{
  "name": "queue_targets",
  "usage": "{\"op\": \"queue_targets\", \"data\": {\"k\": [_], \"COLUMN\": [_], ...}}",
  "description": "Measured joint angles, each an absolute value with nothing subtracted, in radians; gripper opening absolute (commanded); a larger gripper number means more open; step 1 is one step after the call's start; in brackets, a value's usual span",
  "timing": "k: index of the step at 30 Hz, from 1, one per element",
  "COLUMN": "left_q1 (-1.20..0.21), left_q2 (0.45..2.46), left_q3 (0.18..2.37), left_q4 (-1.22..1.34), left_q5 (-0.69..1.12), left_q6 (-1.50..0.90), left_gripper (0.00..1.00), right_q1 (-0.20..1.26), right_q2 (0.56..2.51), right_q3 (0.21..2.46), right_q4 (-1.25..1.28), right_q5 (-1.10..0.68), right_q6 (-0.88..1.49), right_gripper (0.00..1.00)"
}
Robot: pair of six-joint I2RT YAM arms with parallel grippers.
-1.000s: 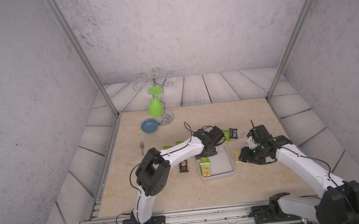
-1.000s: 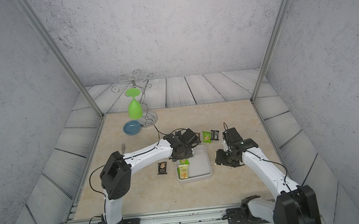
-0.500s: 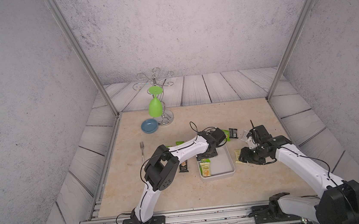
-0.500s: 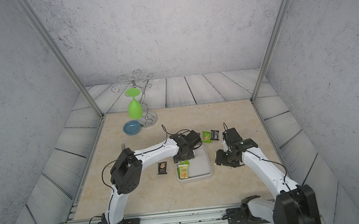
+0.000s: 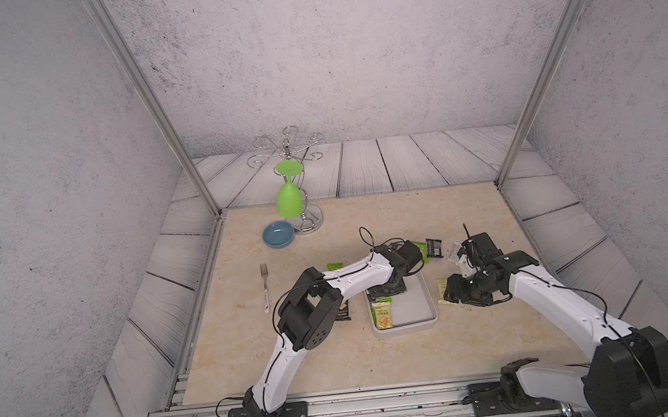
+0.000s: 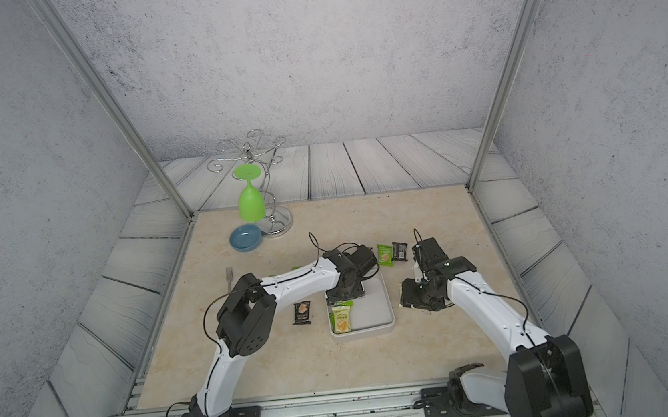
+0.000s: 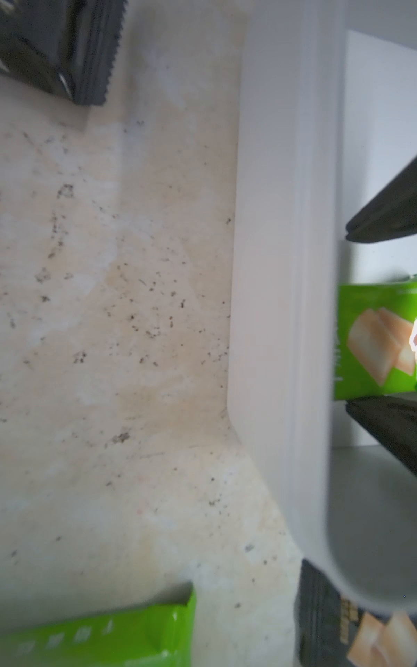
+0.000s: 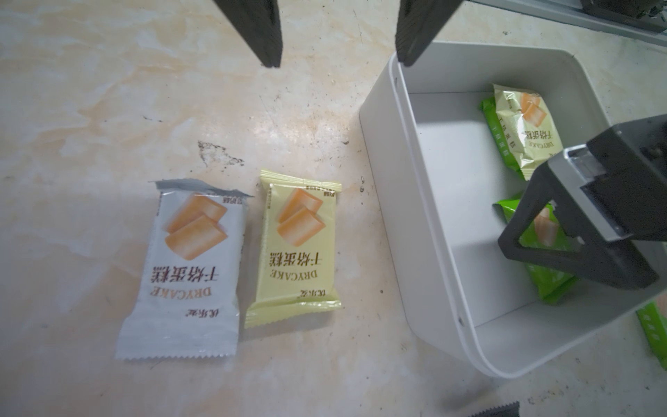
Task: Take the cookies out of the storage box
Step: Pick up the cookie from the storage box.
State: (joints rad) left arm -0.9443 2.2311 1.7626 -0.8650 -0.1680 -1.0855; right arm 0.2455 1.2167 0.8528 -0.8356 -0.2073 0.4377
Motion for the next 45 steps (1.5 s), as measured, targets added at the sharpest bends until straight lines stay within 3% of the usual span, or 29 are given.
{"op": "queue_targets", "data": {"k": [8,18,36,45], "left_q1": [-0.936,-0.93,-0.929,-0.929], "left_q2": [2.254,2.262,2.247,2.131], "left_q3": [1.776,1.793,1.793,1.777], "left_q4": [-0.857,-0.861,-0.813,-0.758], "left_q5": [-0.149,-0.141,-0.104,-0.07], "left_q6": [-1.082,-1.072,-1.052,-1.029], "left_gripper": [0.69,0.46,0.45,0.45], "right_q1": [0.245,0.245,0.245,0.245], "right_q2": [1.225,1.236,1.234,1.198], "right_q3": [0.853,0.853,0.854,0.855], "right_q4": [-0.834,-0.834,-0.844,-0.864], "right_q5": [-0.205,-0.199,-0.187,-0.181], "right_q6": [0.435,0.433,0.434,0.442], "right_gripper": [0.56,0.56,0.56,0.56]}}
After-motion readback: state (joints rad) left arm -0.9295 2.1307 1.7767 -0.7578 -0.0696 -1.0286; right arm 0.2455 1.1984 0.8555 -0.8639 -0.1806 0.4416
